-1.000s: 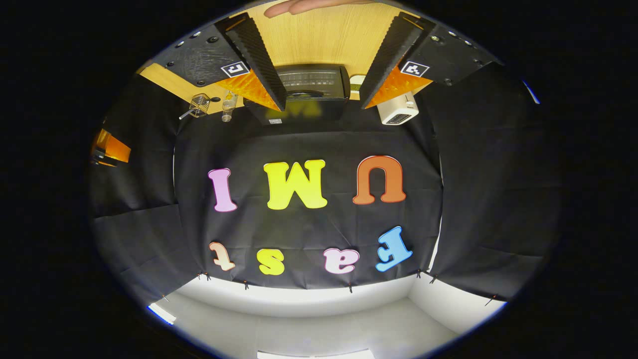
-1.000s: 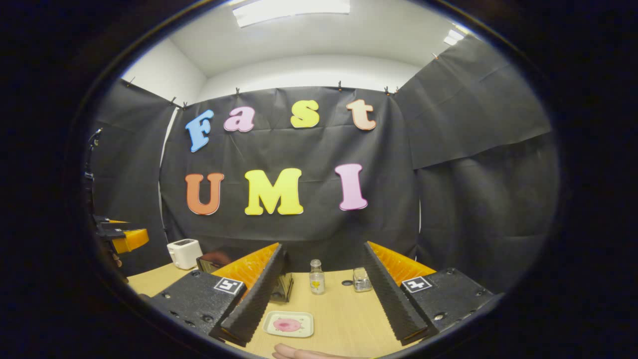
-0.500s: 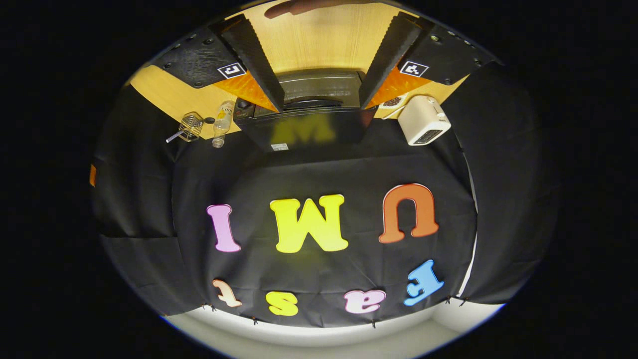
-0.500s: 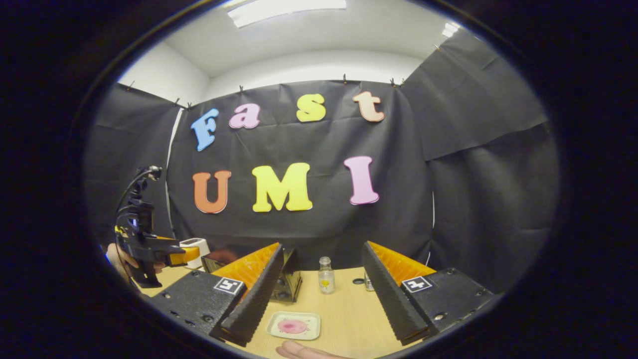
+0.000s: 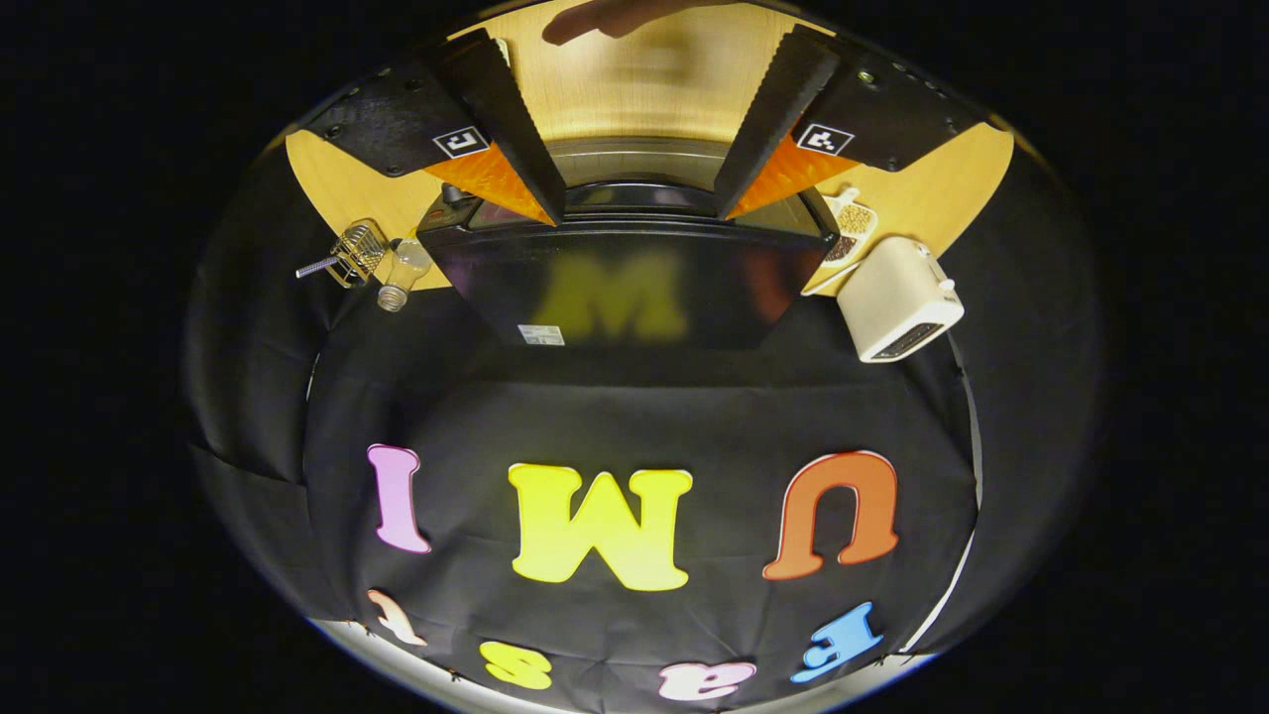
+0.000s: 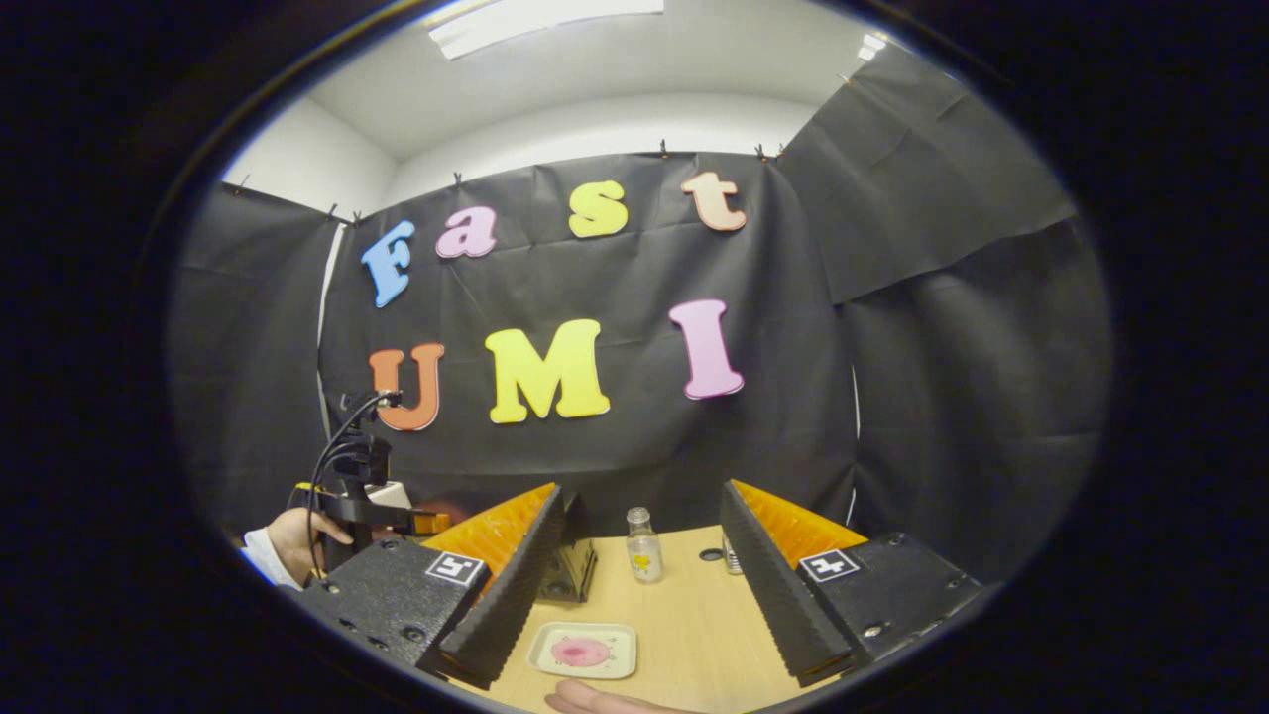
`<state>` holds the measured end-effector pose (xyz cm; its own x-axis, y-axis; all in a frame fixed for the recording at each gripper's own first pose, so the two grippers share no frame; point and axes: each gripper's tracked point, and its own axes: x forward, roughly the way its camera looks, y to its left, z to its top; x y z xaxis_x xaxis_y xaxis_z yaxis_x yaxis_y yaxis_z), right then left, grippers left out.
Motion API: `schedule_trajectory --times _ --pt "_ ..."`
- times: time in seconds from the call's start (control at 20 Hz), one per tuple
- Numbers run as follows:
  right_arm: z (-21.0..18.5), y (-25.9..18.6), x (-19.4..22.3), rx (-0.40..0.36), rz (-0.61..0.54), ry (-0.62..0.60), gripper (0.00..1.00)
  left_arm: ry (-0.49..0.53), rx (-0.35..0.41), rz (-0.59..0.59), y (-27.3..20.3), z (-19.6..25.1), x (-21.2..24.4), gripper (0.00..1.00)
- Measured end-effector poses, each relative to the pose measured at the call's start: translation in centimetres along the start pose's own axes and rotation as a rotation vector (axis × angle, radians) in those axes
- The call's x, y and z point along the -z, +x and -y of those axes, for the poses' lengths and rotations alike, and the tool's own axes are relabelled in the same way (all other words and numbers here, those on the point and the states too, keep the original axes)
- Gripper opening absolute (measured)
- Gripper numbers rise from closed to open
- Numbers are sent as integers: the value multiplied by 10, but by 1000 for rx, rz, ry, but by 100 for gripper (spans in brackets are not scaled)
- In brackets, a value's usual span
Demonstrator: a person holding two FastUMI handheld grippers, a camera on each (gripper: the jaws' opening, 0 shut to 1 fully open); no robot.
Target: Open the electric oven with the left hand, put the food in, and close the electric oven.
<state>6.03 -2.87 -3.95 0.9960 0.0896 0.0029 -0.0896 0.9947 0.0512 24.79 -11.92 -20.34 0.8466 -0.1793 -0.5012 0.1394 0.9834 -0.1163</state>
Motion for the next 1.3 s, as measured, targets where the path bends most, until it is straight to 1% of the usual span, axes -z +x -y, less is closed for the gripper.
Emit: schedule_trajectory --times 0.2,0.25,0.3,0.4,0.5,0.55,0.6,0.65,0.7,0.75,1.1,1.15,1.2,1.3 --pt "22 -1 -10 50 36 -53 96 -36 -11 -40 23 0 7 96" --pt "27 -3 -12 60 45 -73 96 -29 -51 -52 25 -7 9 96" --pt "31 -5 -14 68 57 -85 96 -16 -70 -57 26 -10 10 97" --pt "37 -8 -22 85 87 -88 96 -1 -57 -36 30 -4 4 97" --pt "38 -11 -17 77 80 -76 96 7 -75 -38 33 -4 3 95" --pt "39 -11 -16 76 78 -72 100 18 -85 -40 35 -4 4 96" --pt "42 -11 -16 81 79 -69 96 35 -96 -38 37 -4 4 95" --pt "45 -9 -16 88 77 -70 96 54 -96 -36 39 -2 4 96" --pt "47 -9 -15 93 72 -71 96 50 -58 -33 43 6 2 96" --pt "48 -10 -13 97 64 -72 96 40 -39 -33 43 12 3 95" --pt "53 -15 -8 105 15 -42 96 18 -26 -59 32 12 11 95" --pt "53 -17 -8 109 13 -36 100 16 -26 -59 28 12 13 96" --pt "53 -19 -9 109 11 -28 96 10 -25 -59 25 11 15 95" --pt "51 -22 -9 106 6 -12 96 5 -22 -59 16 11 21 95"
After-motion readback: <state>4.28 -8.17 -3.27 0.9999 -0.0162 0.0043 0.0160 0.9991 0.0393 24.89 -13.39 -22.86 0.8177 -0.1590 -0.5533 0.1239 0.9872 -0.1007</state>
